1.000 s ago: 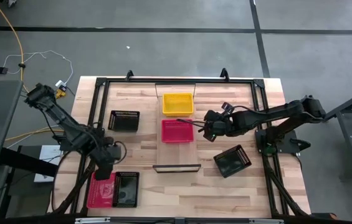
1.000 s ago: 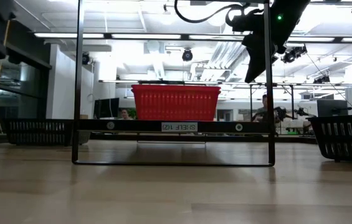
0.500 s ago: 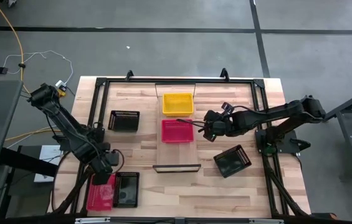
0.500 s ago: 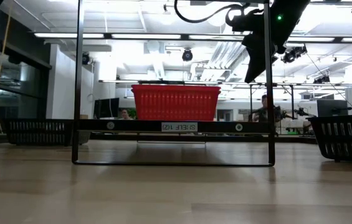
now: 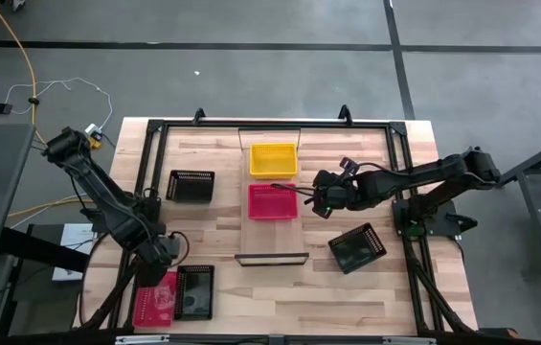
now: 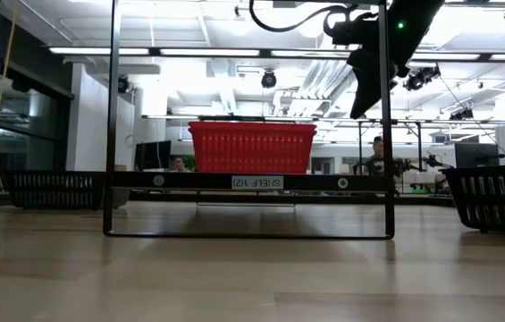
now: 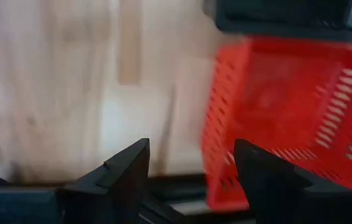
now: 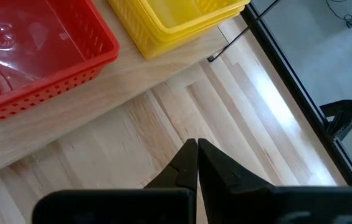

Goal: Stack baskets on shelf by color
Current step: Stack the red bin on the red bin on the shelf

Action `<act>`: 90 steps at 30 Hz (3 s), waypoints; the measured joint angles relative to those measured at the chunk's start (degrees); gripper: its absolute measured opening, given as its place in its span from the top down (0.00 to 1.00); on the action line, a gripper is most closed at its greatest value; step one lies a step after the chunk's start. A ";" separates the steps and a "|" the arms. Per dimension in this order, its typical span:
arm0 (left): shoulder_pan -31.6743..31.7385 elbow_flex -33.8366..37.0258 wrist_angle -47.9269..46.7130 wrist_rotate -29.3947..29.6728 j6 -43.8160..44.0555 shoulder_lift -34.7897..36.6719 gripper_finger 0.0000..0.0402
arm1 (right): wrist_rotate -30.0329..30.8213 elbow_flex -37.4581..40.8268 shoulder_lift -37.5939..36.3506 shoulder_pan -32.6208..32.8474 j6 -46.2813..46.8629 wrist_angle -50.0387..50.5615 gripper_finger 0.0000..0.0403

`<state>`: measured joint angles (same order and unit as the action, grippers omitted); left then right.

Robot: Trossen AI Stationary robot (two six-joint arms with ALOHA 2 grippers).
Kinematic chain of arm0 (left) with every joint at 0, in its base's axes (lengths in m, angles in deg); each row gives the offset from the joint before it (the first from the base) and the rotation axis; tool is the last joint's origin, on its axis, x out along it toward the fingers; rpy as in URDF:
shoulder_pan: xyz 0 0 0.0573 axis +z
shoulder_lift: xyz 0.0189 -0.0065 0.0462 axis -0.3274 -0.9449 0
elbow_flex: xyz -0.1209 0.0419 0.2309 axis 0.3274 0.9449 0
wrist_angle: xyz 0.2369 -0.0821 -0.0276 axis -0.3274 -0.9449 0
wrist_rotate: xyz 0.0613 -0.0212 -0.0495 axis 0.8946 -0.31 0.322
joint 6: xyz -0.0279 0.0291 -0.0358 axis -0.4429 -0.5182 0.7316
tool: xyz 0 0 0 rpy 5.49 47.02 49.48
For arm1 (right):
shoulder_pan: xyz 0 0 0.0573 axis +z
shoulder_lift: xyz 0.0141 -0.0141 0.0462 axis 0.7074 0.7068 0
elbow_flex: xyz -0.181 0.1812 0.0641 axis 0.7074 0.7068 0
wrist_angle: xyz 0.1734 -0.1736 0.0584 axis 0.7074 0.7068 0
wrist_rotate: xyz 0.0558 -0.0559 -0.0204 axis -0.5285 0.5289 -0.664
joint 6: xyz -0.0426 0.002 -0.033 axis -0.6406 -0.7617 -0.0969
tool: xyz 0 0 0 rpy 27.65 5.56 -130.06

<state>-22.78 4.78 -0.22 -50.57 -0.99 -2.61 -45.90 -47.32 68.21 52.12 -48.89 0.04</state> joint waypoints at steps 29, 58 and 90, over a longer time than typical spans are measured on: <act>-1.07 0.85 8.69 -2.35 -1.96 -8.08 0.46 | 0.01 0.00 0.00 0.00 -0.39 -2.11 1.00; 11.69 -20.18 -31.62 14.48 -1.49 9.63 1.00 | -0.59 0.00 -0.02 0.00 -1.49 -4.36 1.00; 27.71 2.00 64.33 62.08 -5.56 -2.75 1.00 | 5.37 0.00 -0.02 0.02 5.09 -1.79 1.00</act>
<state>4.94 6.78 64.12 11.50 -6.55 -5.37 -40.53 -47.32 68.19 52.14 -43.79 -1.75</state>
